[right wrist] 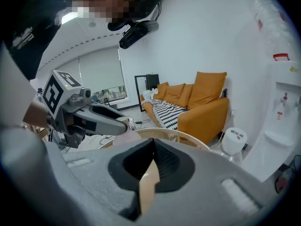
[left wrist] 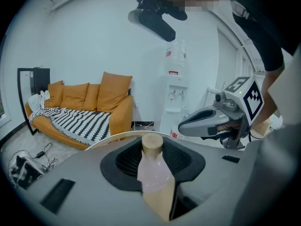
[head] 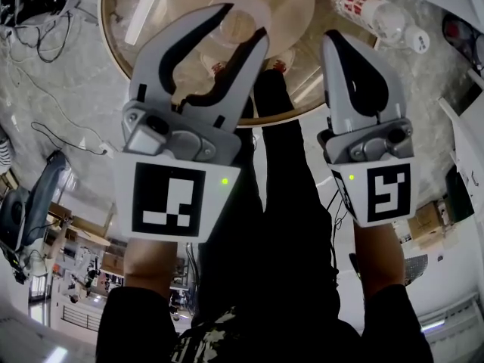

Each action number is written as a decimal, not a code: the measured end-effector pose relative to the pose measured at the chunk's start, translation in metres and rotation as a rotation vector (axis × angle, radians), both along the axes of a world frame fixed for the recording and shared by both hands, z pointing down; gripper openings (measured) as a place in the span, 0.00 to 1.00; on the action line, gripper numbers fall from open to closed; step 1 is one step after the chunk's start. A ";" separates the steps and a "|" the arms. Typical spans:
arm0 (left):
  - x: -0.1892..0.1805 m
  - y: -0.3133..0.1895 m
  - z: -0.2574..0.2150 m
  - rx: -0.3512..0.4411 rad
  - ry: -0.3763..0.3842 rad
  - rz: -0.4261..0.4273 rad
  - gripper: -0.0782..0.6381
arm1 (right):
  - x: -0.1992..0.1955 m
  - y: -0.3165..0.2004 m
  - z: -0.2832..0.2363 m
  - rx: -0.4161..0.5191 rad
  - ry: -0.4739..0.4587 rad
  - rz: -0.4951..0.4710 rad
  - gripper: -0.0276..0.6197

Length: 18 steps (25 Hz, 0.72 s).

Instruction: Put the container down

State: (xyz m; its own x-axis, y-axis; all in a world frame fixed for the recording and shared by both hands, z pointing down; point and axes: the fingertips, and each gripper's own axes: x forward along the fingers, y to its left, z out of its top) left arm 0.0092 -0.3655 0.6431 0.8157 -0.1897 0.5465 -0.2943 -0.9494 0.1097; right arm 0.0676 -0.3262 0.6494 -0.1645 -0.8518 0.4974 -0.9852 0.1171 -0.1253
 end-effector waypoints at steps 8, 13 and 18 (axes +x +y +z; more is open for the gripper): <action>0.007 0.005 0.034 -0.016 -0.008 0.005 0.32 | 0.004 0.016 0.032 -0.043 -0.013 0.012 0.04; 0.013 0.007 0.052 -0.015 -0.018 0.025 0.32 | 0.007 0.019 0.050 -0.059 -0.026 0.015 0.04; 0.012 0.009 0.072 -0.025 -0.039 0.019 0.32 | 0.006 0.019 0.062 -0.059 -0.035 0.020 0.04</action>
State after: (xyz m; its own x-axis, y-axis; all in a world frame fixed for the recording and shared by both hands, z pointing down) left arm 0.0217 -0.3568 0.7153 0.7971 -0.1604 0.5821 -0.2807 -0.9520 0.1221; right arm 0.0740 -0.3073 0.7116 -0.1658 -0.8242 0.5414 -0.9821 0.0883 -0.1663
